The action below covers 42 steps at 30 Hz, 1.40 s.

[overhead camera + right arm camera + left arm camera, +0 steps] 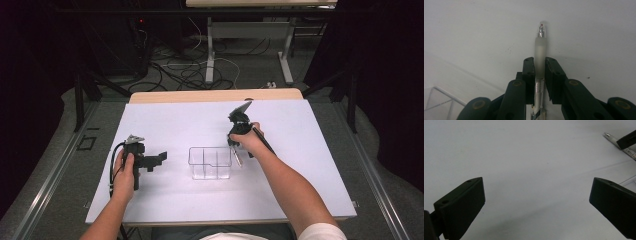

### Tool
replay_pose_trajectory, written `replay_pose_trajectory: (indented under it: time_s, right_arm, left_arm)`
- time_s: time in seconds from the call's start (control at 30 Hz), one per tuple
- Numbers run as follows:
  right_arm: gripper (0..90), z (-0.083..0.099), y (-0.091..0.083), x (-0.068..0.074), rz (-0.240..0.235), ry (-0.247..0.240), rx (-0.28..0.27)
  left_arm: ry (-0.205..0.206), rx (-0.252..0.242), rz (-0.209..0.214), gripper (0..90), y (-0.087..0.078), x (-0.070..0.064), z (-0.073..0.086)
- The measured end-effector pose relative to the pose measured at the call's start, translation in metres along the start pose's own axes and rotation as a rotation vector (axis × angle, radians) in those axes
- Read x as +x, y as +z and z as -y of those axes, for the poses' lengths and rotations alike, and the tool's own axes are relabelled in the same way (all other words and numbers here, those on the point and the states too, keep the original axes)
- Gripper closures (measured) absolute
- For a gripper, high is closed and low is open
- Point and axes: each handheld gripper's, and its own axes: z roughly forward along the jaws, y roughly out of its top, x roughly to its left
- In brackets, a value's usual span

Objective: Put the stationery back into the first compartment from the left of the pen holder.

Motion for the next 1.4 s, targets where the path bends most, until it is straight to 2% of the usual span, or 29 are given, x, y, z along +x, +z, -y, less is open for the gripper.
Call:
replay_pose_trajectory:
  time_s: [0.37, 0.67, 0.77, 0.8, 0.87, 0.9, 0.97, 1.0, 1.03, 1.07, 1.1, 1.13, 1.17, 1.3, 1.33, 1.4]
  right_arm:
    - [79.5, 0.0, -0.003, -0.001, -0.011, 0.005, -0.002]
    - [79.6, -0.001, -0.015, -0.003, -0.036, 0.019, -0.049]
    - [79.6, -0.002, -0.02, -0.004, -0.039, 0.021, -0.078]
    - [79.6, -0.001, -0.022, -0.003, -0.04, 0.036, -0.086]
    - [79.6, -0.001, -0.024, -0.004, -0.051, 0.024, -0.144]
    - [79.6, -0.001, -0.03, -0.004, -0.032, 0.012, -0.141]
    - [79.6, -0.001, -0.032, -0.004, -0.026, 0.006, -0.151]
    - [79.6, -0.001, -0.035, -0.003, -0.026, 0.01, -0.183]
    - [79.6, -0.001, -0.035, -0.003, -0.026, 0.01, -0.183]
    - [79.6, -0.001, -0.038, -0.002, -0.033, 0.006, -0.222]
    - [79.6, -0.001, -0.038, -0.002, -0.033, 0.006, -0.222]
    - [79.6, 0.0, -0.04, -0.001, -0.028, 0.002, -0.234]
    - [79.7, 0.001, -0.04, -0.002, -0.04, -0.013, -0.273]
    - [79.7, 0.002, -0.047, 0.001, -0.042, -0.03, -0.33]
    - [79.7, 0.002, -0.05, 0.003, -0.047, -0.029, -0.359]
    - [79.6, 0.003, -0.052, 0.002, -0.044, -0.038, -0.372]
  left_arm:
    - [-0.003, -0.002, 0.0, 0.3, 0.0, 0.0, 0.0]
    - [0.0, 0.0, -0.003, 0.2, 0.0, 0.001, 0.0]
    - [-0.002, -0.002, -0.003, 0.3, 0.0, 0.0, 0.0]
    - [-0.002, -0.001, -0.004, 0.2, 0.001, 0.0, 0.0]
    - [-0.002, -0.001, -0.004, 0.3, 0.001, 0.0, 0.0]
    - [-0.007, -0.001, -0.003, 0.3, 0.001, 0.0, 0.0]
    - [-0.005, 0.001, -0.004, 0.3, 0.001, 0.0, 0.0]
    - [-0.004, 0.001, -0.005, 0.3, 0.001, 0.0, 0.0]
    - [-0.005, 0.001, -0.005, 0.3, 0.001, 0.0, 0.0]
    - [-0.002, 0.004, -0.006, 0.3, 0.001, 0.0, 0.0]
    - [-0.002, 0.004, -0.008, 0.3, 0.001, 0.0, 0.0]
    - [0.0, 0.005, -0.008, 0.3, 0.001, 0.0, 0.0]
    - [-0.002, 0.004, -0.009, 0.3, 0.001, 0.0, 0.0]
    - [-0.001, 0.005, -0.008, 0.4, 0.001, 0.001, 0.0]
    - [-0.004, 0.006, -0.007, 0.3, 0.001, 0.001, 0.0]
    - [-0.003, 0.007, -0.009, 0.4, 0.001, 0.001, 0.0]
